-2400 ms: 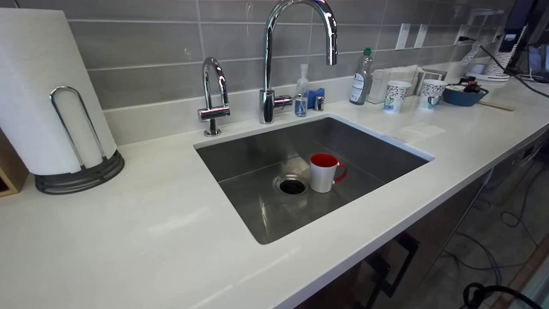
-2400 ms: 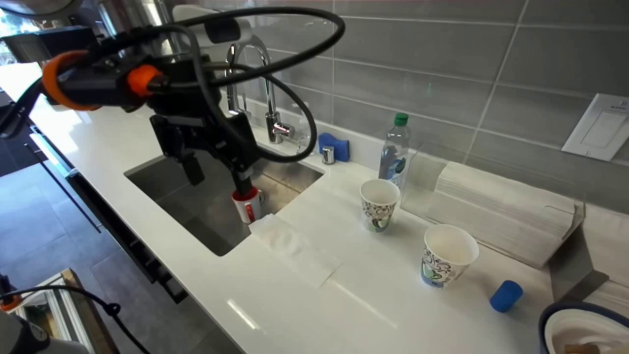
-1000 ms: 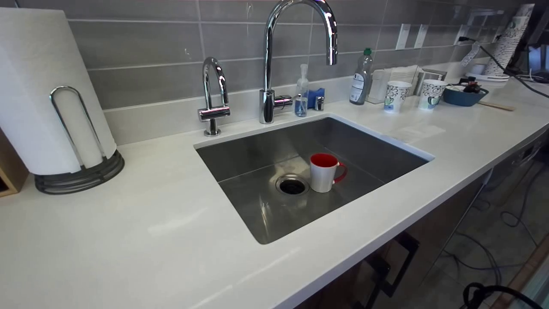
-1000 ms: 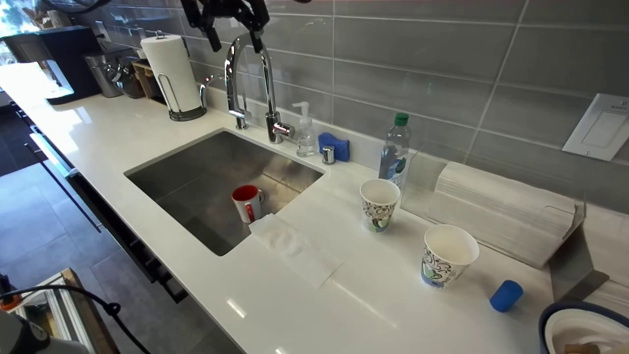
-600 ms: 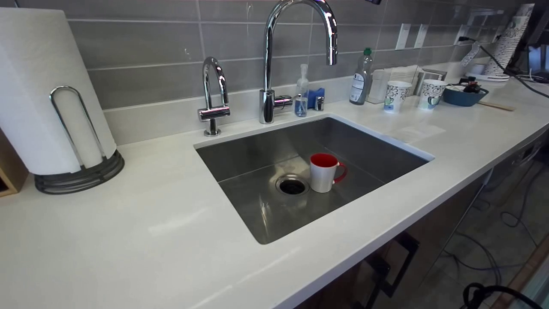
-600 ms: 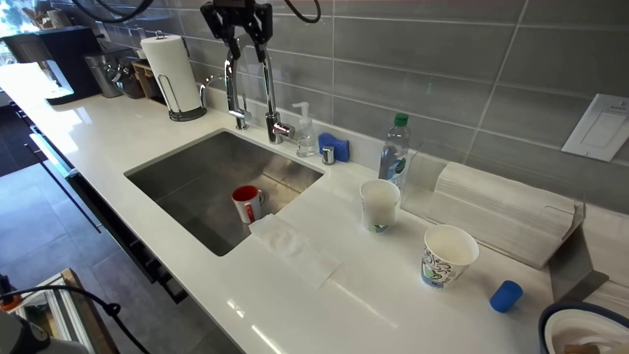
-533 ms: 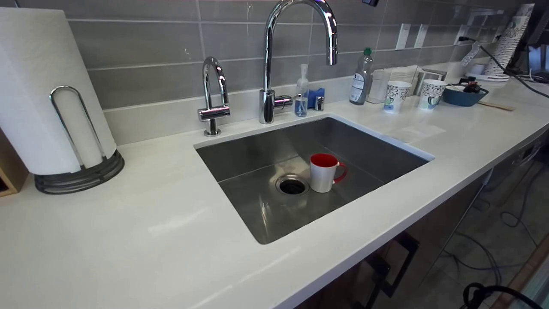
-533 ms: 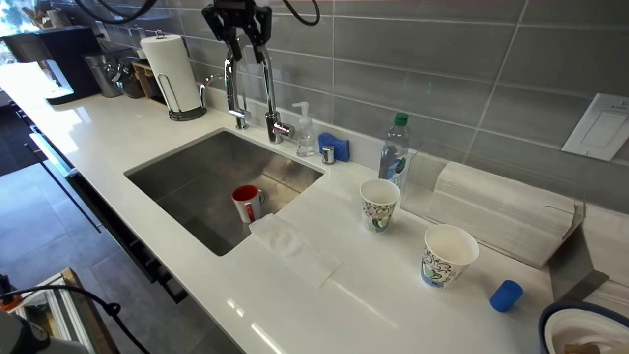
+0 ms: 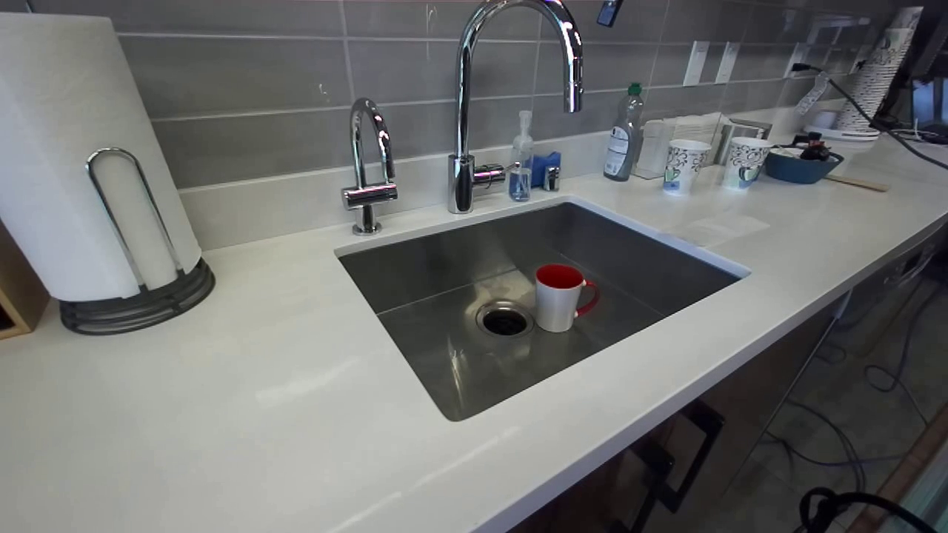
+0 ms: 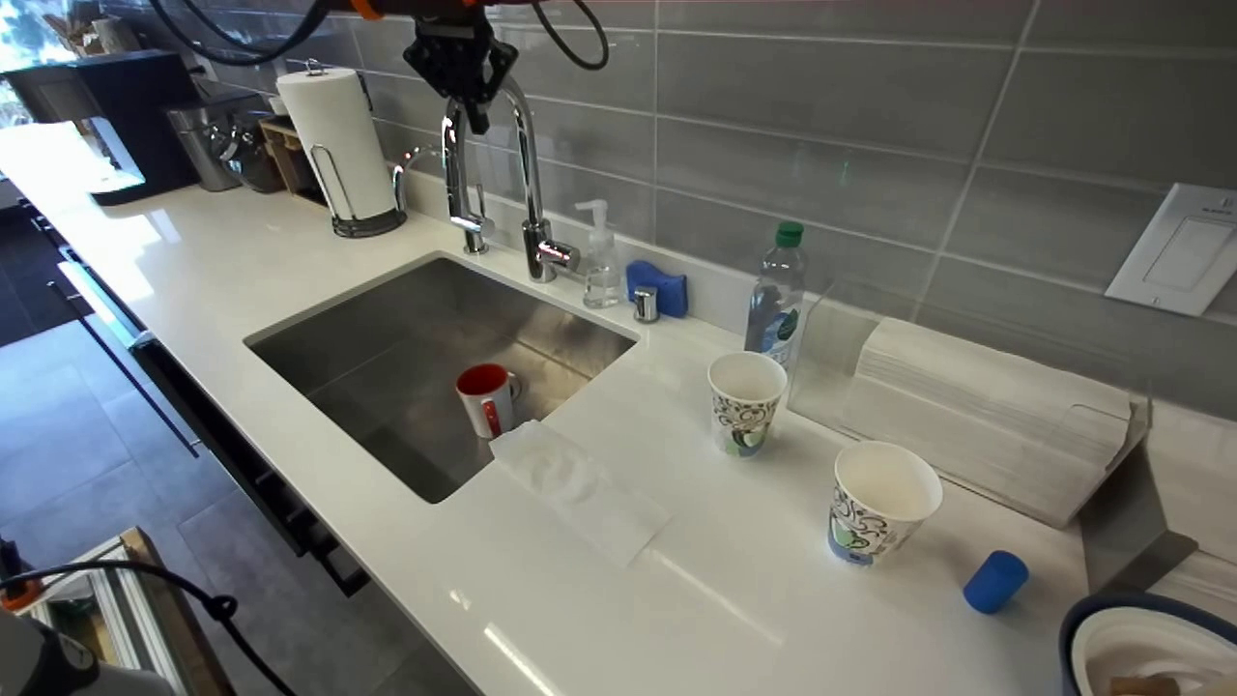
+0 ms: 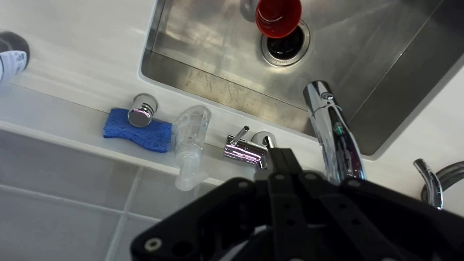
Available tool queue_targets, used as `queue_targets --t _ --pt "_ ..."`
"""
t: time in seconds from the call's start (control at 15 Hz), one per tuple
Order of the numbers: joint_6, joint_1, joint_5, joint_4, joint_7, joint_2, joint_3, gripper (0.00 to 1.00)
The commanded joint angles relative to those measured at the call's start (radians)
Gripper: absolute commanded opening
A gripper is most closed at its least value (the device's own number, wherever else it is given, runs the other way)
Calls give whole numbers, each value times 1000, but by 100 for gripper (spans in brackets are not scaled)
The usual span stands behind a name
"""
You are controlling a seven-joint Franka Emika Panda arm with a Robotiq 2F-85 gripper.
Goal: Move the faucet head on the right to the left , remove the mug from the sink and then put it on the counter
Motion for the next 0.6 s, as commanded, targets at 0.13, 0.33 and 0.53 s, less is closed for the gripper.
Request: queue_targets --t 0.13,0.33,0.53 --pt "73 3 20 9 42 36 42 0" --pt "89 7 47 15 42 44 62 0" --pt "104 14 64 18 45 48 84 0"
